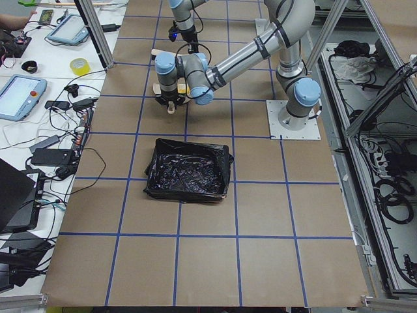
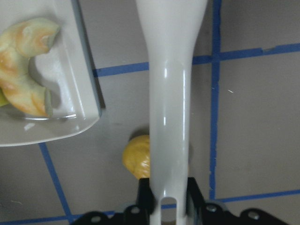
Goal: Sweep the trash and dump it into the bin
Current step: 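Sweep the sponge and banana peel into the dustpan with the right gripper's brush, then move the brush with the right gripper behind the yellow potato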
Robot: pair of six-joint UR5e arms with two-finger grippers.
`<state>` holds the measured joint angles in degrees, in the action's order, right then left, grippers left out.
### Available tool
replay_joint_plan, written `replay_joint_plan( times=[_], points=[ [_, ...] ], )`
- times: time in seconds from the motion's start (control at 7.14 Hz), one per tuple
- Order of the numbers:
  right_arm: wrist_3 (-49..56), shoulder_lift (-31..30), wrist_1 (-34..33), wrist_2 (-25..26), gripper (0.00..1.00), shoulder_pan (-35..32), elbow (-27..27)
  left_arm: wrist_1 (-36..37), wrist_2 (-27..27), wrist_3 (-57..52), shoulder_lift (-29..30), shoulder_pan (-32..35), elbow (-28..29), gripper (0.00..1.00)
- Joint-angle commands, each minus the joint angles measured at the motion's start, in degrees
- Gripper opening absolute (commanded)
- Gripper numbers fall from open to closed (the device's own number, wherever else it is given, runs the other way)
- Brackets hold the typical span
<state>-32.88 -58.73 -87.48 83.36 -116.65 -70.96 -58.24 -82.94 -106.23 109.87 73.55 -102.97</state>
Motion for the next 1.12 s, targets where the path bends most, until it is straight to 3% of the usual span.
replay_joint_plan(
  times=[0.0,0.28,0.42,0.7,0.98],
  points=[
    [0.1,-9.9,3.4,3.9,0.0,3.1,-10.1,0.6,-1.6,-4.5,-5.4,-1.6,-7.0,0.0],
    [-0.7,-18.9,0.1,3.8,0.0,3.3,-25.1,0.6,-1.5,-4.6,-10.9,-2.3,-13.6,0.0],
    [-1.6,-20.1,-1.5,3.0,0.0,3.2,-29.1,0.5,-1.7,-4.6,-12.6,-2.4,-15.0,0.0],
    [-4.9,-20.4,-6.4,-3.7,0.0,2.0,-35.0,0.5,-3.0,-4.2,-13.8,-2.6,-15.6,0.0],
    [-15.3,-19.6,-13.3,-4.2,0.0,-5.5,-39.1,0.4,-3.1,-4.3,-13.7,-2.7,-16.0,0.0]
  ],
)
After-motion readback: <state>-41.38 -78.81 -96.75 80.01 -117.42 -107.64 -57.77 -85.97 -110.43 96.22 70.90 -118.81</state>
